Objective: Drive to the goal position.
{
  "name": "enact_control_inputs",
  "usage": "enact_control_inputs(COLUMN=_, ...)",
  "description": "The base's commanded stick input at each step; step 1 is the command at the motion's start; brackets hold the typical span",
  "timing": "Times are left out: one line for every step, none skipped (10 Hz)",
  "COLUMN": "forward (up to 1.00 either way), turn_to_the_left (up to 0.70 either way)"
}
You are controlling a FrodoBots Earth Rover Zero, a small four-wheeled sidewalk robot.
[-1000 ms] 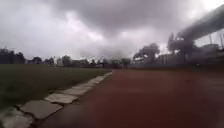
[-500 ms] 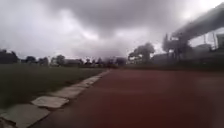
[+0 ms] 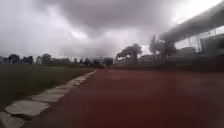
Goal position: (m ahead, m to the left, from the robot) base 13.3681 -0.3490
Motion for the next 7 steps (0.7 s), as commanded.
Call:
enact_control_inputs(forward=0.5, turn_to_the_left=0.0)
enact_control_inputs(forward=0.5, turn_to_the_left=0.0)
enact_control_inputs(forward=0.5, turn_to_the_left=0.0)
enact_control_inputs(forward=0.5, turn_to_the_left=0.0)
enact_control_inputs(forward=0.5, turn_to_the_left=0.0)
enact_control_inputs(forward=0.5, turn_to_the_left=0.0)
enact_control_inputs(forward=0.5, turn_to_the_left=0.0)
